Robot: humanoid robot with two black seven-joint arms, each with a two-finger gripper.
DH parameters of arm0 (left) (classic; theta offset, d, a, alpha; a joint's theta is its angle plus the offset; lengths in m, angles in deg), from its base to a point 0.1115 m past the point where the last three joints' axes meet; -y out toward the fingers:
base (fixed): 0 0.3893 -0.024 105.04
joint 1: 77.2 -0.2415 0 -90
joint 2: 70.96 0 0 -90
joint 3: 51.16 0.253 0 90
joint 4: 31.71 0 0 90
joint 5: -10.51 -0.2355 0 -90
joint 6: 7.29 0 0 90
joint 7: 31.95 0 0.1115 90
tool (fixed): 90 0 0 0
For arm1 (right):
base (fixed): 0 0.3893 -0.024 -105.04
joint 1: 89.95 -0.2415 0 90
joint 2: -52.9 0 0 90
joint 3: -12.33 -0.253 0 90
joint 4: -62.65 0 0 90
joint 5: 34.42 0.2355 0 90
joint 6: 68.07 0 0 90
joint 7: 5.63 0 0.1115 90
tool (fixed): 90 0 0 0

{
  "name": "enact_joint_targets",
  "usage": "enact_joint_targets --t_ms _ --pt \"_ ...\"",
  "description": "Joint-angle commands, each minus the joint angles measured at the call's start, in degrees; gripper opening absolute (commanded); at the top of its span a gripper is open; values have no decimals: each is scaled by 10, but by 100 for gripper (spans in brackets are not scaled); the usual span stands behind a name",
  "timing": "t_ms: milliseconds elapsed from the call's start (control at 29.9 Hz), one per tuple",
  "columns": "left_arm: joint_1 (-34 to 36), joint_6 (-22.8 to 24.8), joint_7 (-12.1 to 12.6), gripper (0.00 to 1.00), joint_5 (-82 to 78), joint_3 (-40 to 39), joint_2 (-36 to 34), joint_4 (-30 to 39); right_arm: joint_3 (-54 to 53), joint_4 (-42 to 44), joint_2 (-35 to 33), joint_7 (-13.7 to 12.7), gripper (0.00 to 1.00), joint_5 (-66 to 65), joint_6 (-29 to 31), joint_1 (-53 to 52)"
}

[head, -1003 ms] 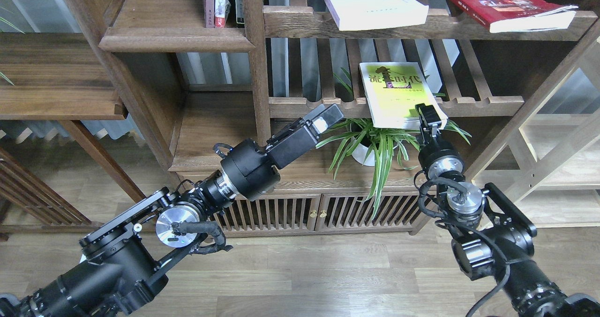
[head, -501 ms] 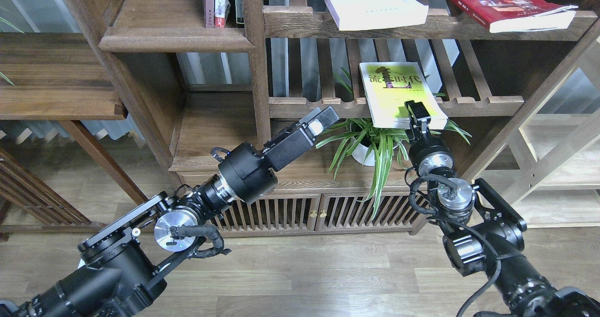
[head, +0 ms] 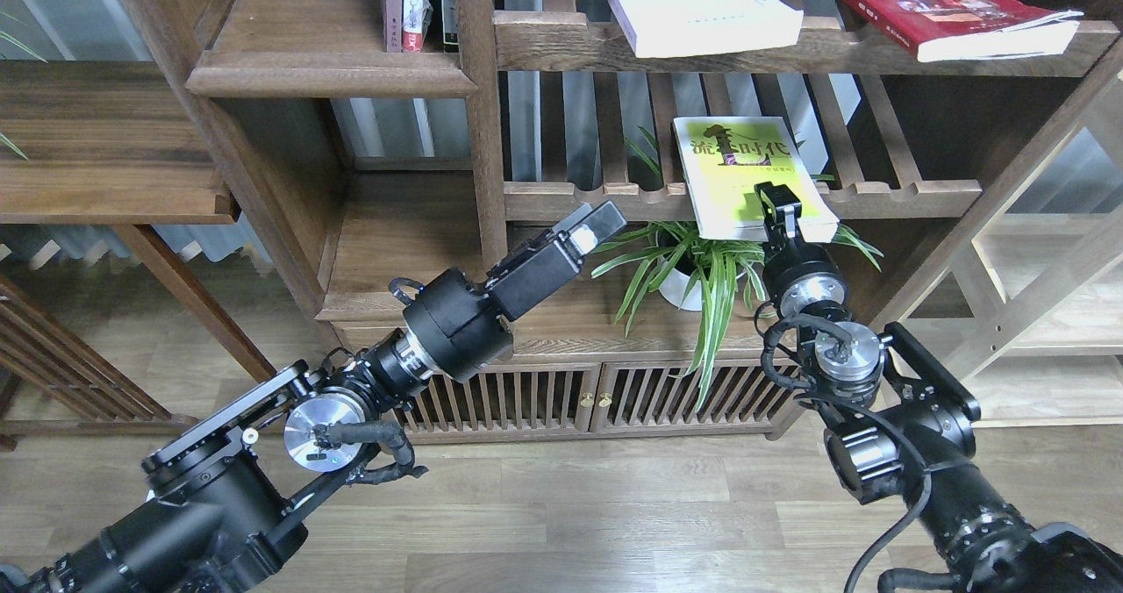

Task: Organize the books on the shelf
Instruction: 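Grip the yellow-green book's bottom edge with the right gripper, then tilt the yellow-green book out from the shelf with the right gripper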

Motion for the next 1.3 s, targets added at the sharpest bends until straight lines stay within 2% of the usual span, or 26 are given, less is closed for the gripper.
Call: enact_joint_targets --t_ms 0,134,301,334,802,1103,1270 --pt "0 0 0 99 0 -1 1 -1 0 7 1 2 44 -1 6 0" --pt "0 0 0 99 0 -1 1 -1 -1 11 1 2 37 -2 19 -1" --pt "0 0 -4 99 4 -3 1 -4 -3 18 0 2 8 -3 109 8" --pt "0 0 -5 99 4 -3 1 -6 -2 21 0 2 5 -2 126 9" --pt "-13 0 -11 99 7 -15 1 -31 -1 -2 -4 -7 3 5 235 39" --pt "-14 0 -10 99 7 -25 4 -63 -8 -124 -6 -8 3 24 302 120" --pt "-12 0 -8 99 7 -24 9 -63 -1 -190 -4 -8 3 26 302 166"
